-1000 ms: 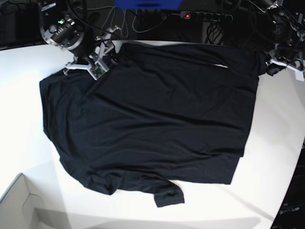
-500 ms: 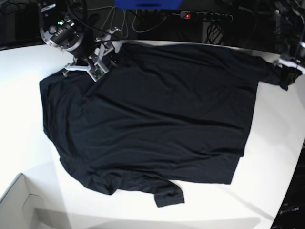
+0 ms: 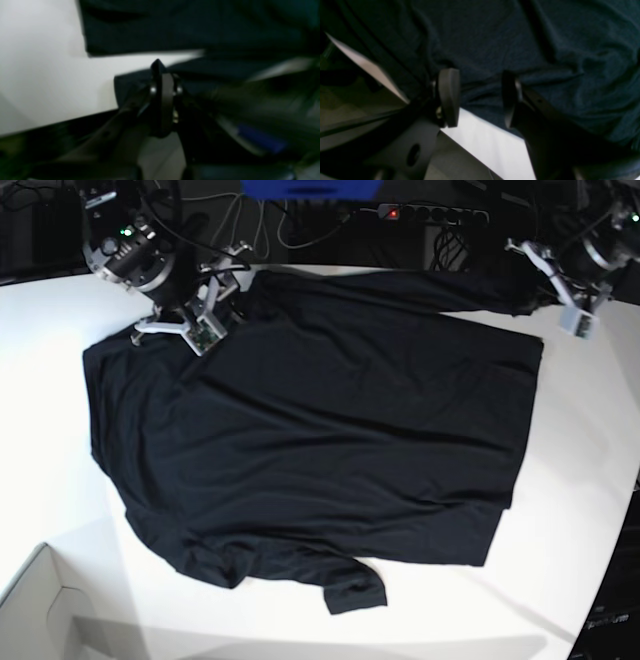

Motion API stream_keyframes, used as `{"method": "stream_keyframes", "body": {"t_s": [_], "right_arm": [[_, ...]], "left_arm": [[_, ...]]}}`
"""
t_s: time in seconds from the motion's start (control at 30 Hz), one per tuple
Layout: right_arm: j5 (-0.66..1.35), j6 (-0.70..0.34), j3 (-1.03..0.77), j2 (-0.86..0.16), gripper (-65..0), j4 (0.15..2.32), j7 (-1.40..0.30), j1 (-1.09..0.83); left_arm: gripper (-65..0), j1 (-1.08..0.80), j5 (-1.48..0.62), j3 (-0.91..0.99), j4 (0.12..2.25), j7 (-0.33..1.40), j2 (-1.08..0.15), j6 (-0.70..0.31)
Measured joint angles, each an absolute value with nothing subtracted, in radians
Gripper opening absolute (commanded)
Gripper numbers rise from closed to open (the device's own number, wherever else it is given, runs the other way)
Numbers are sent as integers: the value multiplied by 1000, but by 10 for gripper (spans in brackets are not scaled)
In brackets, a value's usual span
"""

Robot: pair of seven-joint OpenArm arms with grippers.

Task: Layout the t-shirt on the table in an organized manner, then fold the t-shirt properly
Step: 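Hold the shirt with the right gripper and lift the left gripper off, then grasp the shirt's shoulder corners with both grippers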

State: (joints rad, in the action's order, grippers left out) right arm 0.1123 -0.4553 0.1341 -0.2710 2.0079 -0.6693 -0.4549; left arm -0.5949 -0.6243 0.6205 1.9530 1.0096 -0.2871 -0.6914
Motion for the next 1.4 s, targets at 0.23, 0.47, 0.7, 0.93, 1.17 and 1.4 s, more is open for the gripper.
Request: {"method": "stream_keyframes", "body": {"t_s": [0.23, 0.47, 0.7, 0.93, 1.17, 1.4], "right_arm": [[112, -456, 134, -271, -373, 2008, -670, -455], [112, -456, 134, -271, -373, 2007, -671, -438], [112, -456, 140, -270, -373, 2007, -673, -437], [112, -456, 141, -270, -373, 2007, -673, -430], [112, -456, 138, -270, -369, 2007, -671, -430], [121, -456, 94, -199, -257, 2007, -670, -455]], "left_arm": [[-647, -614, -373, 461, 1977, 1003, -437, -697], [-647, -612, 127, 318, 1974, 988, -525, -703], [-647, -440, 305, 452, 1977, 891, -433, -704], [-648, -287, 308, 482, 1976, 857, -385, -707], [-648, -290, 318, 361, 1965, 873, -383, -707], [-645, -306, 322, 346, 1865, 871, -380, -708]]}}
